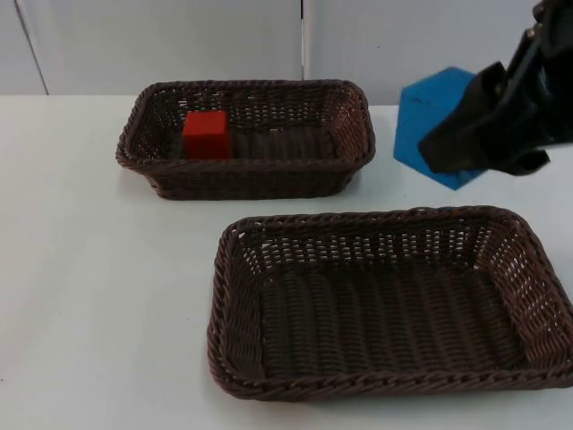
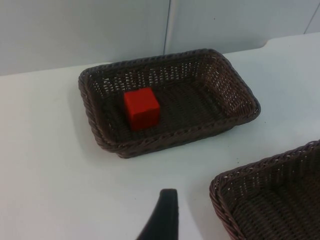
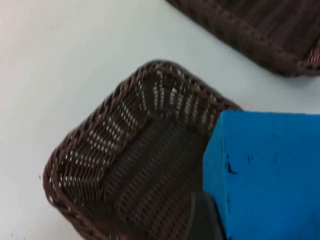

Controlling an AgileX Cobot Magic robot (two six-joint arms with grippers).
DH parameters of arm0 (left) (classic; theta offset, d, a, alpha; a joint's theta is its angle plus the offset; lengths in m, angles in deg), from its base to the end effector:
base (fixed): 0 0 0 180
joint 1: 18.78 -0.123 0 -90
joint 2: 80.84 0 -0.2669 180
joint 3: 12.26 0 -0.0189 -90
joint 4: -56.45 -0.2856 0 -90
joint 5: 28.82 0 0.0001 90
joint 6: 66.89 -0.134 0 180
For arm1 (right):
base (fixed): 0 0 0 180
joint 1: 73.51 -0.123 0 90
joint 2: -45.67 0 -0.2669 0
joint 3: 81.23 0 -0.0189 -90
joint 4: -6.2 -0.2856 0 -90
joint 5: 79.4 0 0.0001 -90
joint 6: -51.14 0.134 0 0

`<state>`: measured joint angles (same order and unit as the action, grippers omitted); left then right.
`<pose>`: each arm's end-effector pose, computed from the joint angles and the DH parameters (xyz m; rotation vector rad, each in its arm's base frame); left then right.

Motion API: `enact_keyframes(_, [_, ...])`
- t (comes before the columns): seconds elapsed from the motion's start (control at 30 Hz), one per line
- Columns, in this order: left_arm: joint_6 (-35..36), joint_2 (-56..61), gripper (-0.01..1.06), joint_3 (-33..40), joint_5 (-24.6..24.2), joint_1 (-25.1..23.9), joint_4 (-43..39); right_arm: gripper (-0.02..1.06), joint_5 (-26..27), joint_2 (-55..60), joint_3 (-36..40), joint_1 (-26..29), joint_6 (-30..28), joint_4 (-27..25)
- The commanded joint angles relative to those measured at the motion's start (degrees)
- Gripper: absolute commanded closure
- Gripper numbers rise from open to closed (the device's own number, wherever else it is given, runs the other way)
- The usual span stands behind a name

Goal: Pick up one cube with the left hand and place it into the upper basket. Pick up one cube with the right hand and place it into the lower basket.

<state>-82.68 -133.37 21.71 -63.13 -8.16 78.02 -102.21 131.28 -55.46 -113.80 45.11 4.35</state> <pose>0.2271 -0.0709 0.3077 0.2790 2.0636 -0.3543 0.2647 0.2266 0.2092 -0.9034 2.1856 0.3226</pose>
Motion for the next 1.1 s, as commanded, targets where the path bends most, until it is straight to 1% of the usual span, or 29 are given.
enact_keyframes(0.0, [0.27,-0.09,0.24,0.23,0.06,0.13,0.11,1.05,2.43,-0.17,0.08,-0.29,0.08,0.18])
enact_keyframes(0.07, [0.27,-0.09,0.24,0.23,0.06,0.13,0.11,1.05,3.45,1.34,0.12,-0.29,0.08,0.18])
enact_keyframes(0.23, [0.27,-0.09,0.24,0.23,0.06,0.13,0.0,1.05,3.96,4.41,0.12,-0.29,0.08,0.18])
enact_keyframes(0.5, [0.27,-0.09,0.24,0.23,0.06,0.13,0.0,1.05,9.41,13.58,0.12,-0.29,0.08,0.18])
enact_keyframes(0.7, [0.27,-0.09,0.24,0.23,0.06,0.13,0.0,1.05,12.12,19.36,0.12,-0.29,0.23,0.18])
enact_keyframes(1.07, [0.27,-0.27,0.24,0.23,0.06,0.13,0.0,1.05,15.48,27.97,0.12,-0.29,0.87,0.07])
